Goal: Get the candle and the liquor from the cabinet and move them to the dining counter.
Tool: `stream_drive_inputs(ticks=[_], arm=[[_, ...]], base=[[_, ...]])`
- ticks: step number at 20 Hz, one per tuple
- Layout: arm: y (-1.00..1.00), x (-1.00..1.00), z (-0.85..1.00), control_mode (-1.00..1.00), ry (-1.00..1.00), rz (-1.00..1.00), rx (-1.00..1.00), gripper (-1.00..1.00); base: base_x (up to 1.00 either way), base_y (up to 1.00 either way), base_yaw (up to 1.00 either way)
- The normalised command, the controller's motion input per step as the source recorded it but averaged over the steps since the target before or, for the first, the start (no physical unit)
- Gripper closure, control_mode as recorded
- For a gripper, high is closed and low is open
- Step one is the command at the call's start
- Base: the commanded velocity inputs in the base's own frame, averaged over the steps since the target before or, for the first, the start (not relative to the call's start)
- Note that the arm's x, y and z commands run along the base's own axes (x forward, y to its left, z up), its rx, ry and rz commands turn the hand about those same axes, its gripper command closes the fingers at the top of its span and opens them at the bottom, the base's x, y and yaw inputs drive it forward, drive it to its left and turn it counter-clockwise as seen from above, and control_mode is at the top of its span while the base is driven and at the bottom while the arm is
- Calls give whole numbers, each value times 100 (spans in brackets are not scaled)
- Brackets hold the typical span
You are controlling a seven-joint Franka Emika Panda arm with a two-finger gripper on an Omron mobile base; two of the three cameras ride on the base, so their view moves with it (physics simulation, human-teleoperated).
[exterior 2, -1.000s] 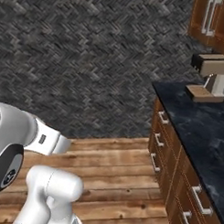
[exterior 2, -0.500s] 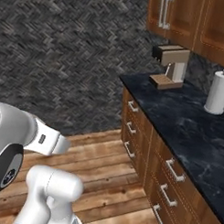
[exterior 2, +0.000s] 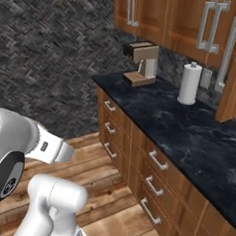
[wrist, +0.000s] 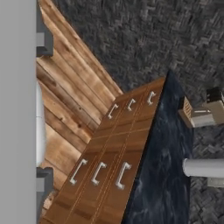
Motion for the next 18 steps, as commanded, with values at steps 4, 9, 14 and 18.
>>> stream_drive_inputs(ticks=[4,9,14,18], arm=[[0,0,0,100,0,0,0,-100],[0,0,0,100,0,0,0,-100],[0,0,0,100,0,0,0,-100],[0,0,0,100,0,0,0,-100]], base=[[-42,0,-37],[-43,-3,-37],[-41,-13,-36],[-20,-40,-32]])
